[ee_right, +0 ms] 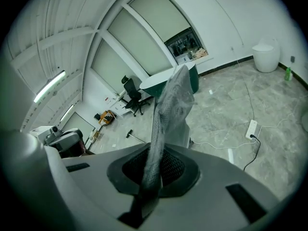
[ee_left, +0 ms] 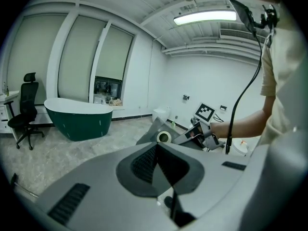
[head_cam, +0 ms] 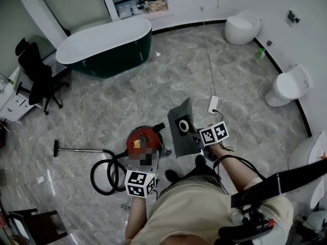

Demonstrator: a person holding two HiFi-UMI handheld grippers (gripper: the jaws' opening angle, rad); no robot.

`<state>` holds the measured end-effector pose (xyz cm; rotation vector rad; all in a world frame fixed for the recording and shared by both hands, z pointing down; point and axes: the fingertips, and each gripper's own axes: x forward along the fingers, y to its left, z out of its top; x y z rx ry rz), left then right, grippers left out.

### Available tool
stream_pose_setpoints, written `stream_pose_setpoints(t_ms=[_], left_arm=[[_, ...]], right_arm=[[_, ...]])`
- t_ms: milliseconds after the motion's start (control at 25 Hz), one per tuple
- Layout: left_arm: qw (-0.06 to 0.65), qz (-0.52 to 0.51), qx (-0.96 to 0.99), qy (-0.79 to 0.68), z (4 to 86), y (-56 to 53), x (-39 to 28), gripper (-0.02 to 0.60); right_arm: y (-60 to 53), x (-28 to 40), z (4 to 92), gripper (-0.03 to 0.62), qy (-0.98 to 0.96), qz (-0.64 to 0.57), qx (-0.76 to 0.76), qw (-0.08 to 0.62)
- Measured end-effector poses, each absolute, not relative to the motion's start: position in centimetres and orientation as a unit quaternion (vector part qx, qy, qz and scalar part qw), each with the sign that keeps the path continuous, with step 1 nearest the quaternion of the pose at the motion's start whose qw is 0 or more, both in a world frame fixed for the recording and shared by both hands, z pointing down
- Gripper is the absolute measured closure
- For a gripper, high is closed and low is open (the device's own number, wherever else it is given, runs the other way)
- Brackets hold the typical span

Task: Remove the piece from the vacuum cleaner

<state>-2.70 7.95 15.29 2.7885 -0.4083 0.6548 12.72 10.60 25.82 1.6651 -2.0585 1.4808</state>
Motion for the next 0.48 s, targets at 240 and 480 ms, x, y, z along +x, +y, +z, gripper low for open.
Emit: stream_pose_setpoints(t_ms=[240,480], left_arm=[[0.115,0.239,0.954,-0.14,15.0,8.6,-0.1,0.578],[0.102,0.239,0.957,-0.126,13.7,11.4,5.3,0.578]], right_arm=[[11.7,13.9,25.8,0.572,-0.691,0.491,0.53,0.029],[14.7,16.3,25.2,0.572,-0.7,0.5,0.509,0.006]])
